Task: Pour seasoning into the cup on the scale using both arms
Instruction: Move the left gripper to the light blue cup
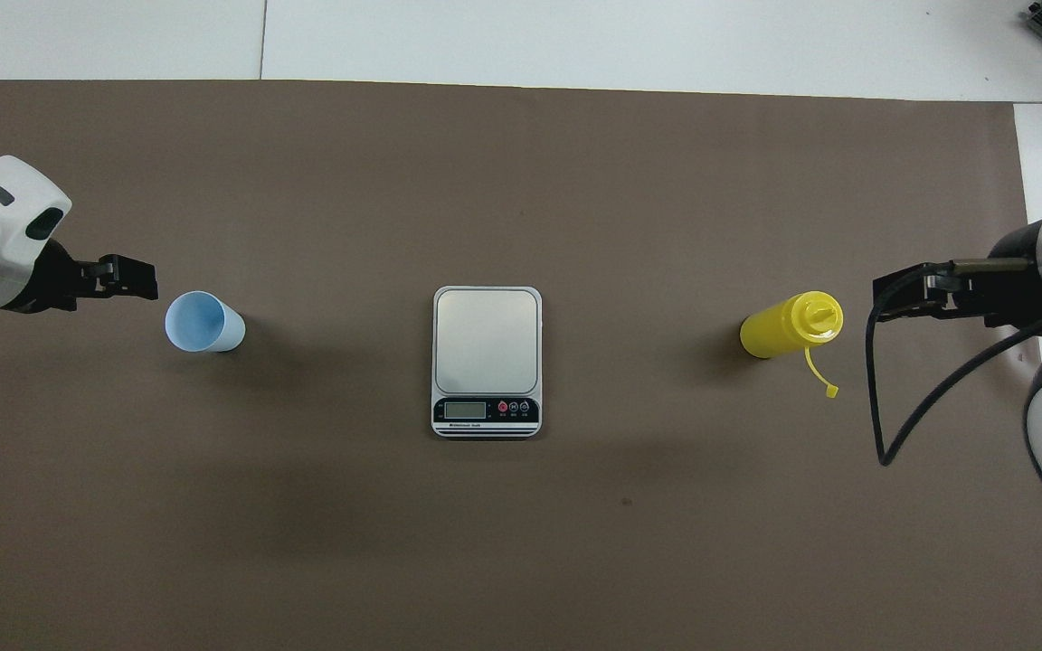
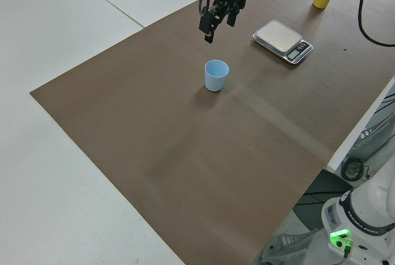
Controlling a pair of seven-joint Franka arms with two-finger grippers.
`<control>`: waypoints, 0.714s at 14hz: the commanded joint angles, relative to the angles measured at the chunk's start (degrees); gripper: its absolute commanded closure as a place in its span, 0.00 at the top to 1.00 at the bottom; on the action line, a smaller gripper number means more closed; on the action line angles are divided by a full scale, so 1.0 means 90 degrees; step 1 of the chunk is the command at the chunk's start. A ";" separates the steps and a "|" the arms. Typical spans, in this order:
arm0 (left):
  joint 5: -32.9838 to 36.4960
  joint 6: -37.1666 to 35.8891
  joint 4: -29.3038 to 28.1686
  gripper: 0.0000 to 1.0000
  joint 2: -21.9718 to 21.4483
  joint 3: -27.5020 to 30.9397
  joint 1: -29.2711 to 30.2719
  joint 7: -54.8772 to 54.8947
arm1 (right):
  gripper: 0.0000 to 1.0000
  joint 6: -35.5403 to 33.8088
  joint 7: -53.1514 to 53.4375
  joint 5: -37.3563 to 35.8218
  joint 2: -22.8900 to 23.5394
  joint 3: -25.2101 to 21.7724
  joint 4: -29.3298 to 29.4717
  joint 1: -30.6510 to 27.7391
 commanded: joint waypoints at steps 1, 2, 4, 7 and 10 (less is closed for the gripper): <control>-0.0066 0.0809 -0.0874 1.00 -0.0184 -0.0034 0.0037 -0.0293 | 1.00 0.0037 -0.0136 0.0131 -0.0156 0.0033 -0.0179 -0.0091; -0.0066 0.1004 -0.0944 1.00 -0.0126 -0.0034 0.0027 -0.0400 | 1.00 0.0037 -0.0136 0.0141 -0.0156 0.0023 -0.0179 -0.0100; -0.0115 0.1094 -0.1032 1.00 -0.0087 -0.0034 0.0017 -0.0576 | 1.00 0.0037 -0.0136 0.0131 -0.0156 0.0033 -0.0179 -0.0100; -0.0145 0.1426 -0.1110 1.00 0.0226 -0.0034 -0.0070 -0.0762 | 1.00 0.0037 -0.0136 0.0131 -0.0156 0.0033 -0.0179 -0.0100; -0.0145 0.1446 -0.1227 1.00 0.0265 -0.0034 -0.0061 -0.0743 | 1.00 0.0037 -0.0136 0.0131 -0.0156 0.0023 -0.0179 -0.0100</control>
